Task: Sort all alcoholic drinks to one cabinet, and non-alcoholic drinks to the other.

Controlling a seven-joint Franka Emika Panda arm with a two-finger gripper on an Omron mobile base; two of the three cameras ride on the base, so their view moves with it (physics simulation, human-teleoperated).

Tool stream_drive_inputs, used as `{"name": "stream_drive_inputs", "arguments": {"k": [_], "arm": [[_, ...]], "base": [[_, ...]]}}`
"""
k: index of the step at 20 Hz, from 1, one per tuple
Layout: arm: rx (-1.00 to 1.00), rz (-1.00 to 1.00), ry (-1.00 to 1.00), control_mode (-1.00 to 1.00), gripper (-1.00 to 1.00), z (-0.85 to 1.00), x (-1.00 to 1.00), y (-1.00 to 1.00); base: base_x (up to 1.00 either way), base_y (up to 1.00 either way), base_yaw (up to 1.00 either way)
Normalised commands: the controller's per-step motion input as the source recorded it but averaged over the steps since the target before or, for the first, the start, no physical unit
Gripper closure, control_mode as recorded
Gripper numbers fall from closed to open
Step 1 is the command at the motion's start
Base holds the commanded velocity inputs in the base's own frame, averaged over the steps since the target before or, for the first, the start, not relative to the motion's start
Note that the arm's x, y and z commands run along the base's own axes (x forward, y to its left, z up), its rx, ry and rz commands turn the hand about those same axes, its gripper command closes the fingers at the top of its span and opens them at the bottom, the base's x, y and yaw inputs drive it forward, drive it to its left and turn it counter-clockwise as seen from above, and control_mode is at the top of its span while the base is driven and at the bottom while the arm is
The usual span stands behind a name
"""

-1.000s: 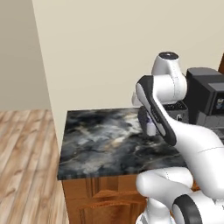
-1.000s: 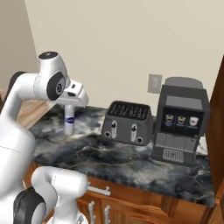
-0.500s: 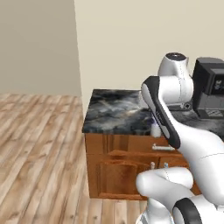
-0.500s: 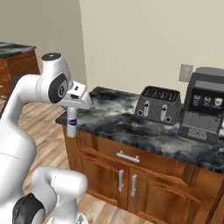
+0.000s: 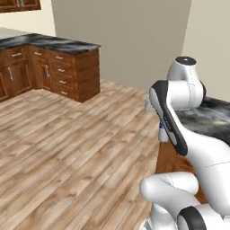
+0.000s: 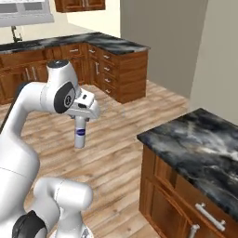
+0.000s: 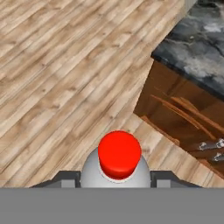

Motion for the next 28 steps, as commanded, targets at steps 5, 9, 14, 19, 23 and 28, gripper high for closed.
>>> {"name": "stream_drive_inputs", "arguments": {"k": [5,9,14,19,23,28], "arm": [[0.00,0.00,0.00,1.00,1.00,0.00,0.00,0.00],[0.00,0.00,0.00,1.00,1.00,0.00,0.00,0.00],[0.00,0.00,0.00,1.00,1.00,0.00,0.00,0.00],[0.00,0.00,0.00,1.00,1.00,0.00,0.00,0.00],[0.00,0.00,0.00,1.00,1.00,0.00,0.00,0.00],[0.00,0.00,0.00,1.00,1.00,0.00,0.00,0.00]], "base": [[0.45,0.15,0.82],[0.95,0.00,0.70],[1.00,0.00,0.57],[1.00,0.00,0.45],[1.00,0.00,0.42],[1.00,-0.05,0.45]]}}
